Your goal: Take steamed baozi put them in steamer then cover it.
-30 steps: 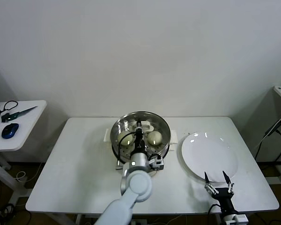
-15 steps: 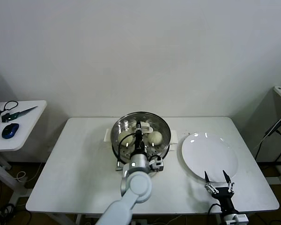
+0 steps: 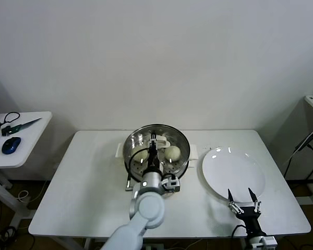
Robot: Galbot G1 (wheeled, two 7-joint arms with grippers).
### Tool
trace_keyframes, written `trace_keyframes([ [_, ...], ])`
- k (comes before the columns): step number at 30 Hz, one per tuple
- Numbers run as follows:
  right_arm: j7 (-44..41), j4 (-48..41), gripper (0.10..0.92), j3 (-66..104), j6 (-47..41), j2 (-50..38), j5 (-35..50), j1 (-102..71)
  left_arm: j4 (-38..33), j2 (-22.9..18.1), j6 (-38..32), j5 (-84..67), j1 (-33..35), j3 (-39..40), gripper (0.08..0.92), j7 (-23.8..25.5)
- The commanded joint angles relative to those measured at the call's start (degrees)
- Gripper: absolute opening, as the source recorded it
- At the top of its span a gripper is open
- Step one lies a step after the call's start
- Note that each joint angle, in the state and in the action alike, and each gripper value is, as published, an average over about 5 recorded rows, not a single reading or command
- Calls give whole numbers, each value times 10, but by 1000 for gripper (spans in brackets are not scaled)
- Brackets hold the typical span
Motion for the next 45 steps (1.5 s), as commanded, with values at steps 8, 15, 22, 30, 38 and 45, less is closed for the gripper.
trace_keyframes([
  [8,36,20,823,-12,-36,-8,2,3,-144,77,-12,-103,61,2,680,-22],
  [15,53,35,823,-20,-25,-2,15,13,-227,155,-94,-246,153,-65,817,-92],
  [22,41,45,823,-40,-10,-1,15,3,-214,144,-264,-628,215,-245,823,-248],
  [30,39,37,823,-43,0,1,8,7,-151,158,-424,-1010,278,-507,823,-242],
  [38,36,24,823,-49,2,1,7,21,-62,142,-520,-1048,356,-465,823,-226],
  [45,38,20,823,-53,-2,2,7,26,-11,112,-549,-1018,360,-424,823,-210],
])
